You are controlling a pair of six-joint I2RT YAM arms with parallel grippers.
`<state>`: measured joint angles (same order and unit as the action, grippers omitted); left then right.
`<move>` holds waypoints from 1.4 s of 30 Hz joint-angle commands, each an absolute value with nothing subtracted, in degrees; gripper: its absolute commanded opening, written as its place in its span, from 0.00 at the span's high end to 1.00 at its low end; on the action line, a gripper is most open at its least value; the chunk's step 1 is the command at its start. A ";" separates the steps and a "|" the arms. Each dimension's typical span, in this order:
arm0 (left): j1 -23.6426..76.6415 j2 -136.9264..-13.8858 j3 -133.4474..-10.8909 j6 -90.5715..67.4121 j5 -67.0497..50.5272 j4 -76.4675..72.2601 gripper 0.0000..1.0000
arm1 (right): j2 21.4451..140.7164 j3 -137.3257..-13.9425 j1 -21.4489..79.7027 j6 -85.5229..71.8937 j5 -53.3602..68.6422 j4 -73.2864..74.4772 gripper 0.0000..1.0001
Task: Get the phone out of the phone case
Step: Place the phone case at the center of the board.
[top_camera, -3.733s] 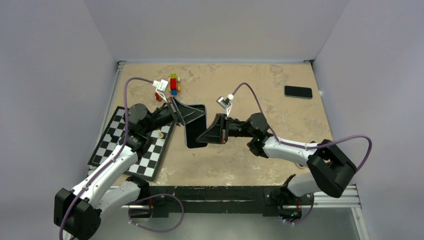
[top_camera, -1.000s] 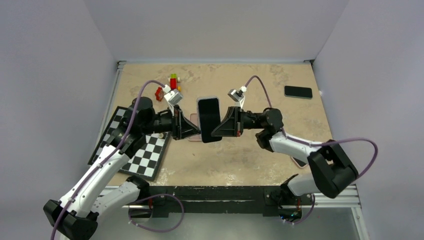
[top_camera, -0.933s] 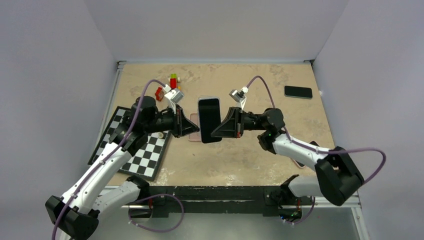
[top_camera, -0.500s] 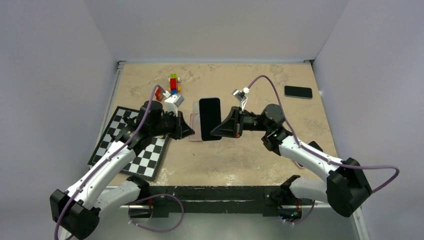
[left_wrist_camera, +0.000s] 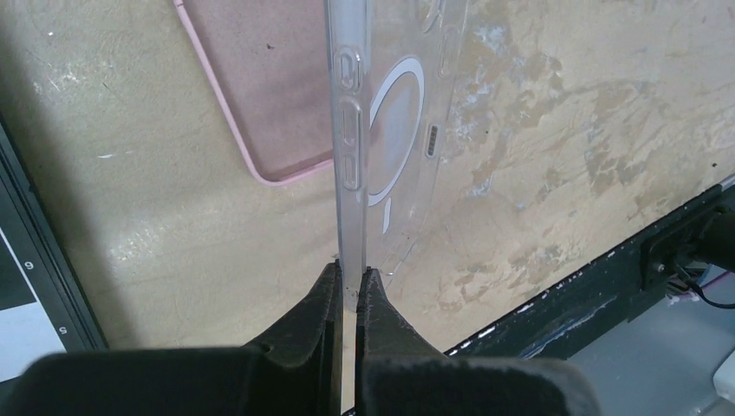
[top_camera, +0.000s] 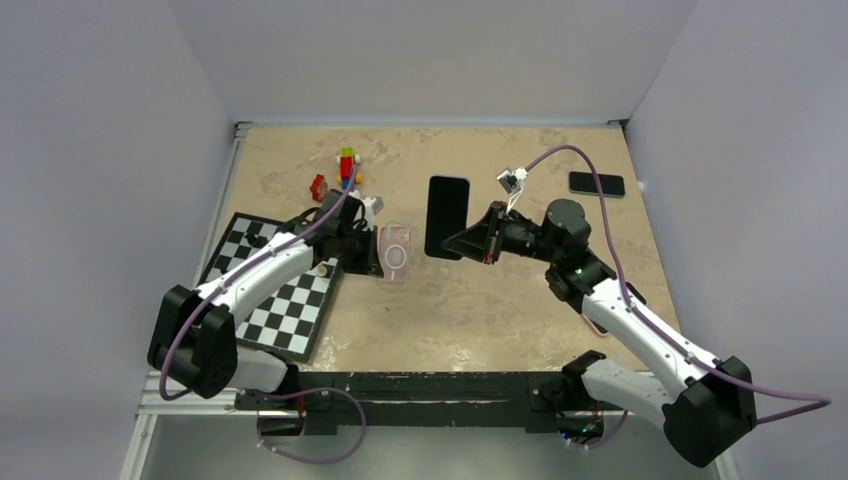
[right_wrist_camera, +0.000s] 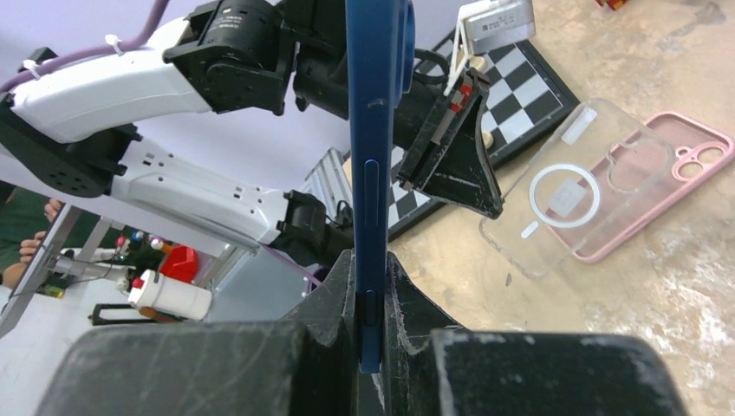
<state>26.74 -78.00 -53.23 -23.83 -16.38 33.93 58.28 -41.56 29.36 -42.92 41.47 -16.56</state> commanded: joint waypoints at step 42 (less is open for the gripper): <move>20.85 -89.28 -53.06 -27.77 -19.74 24.10 1.00 | 55.53 -35.53 26.35 -43.61 43.68 -24.70 1.00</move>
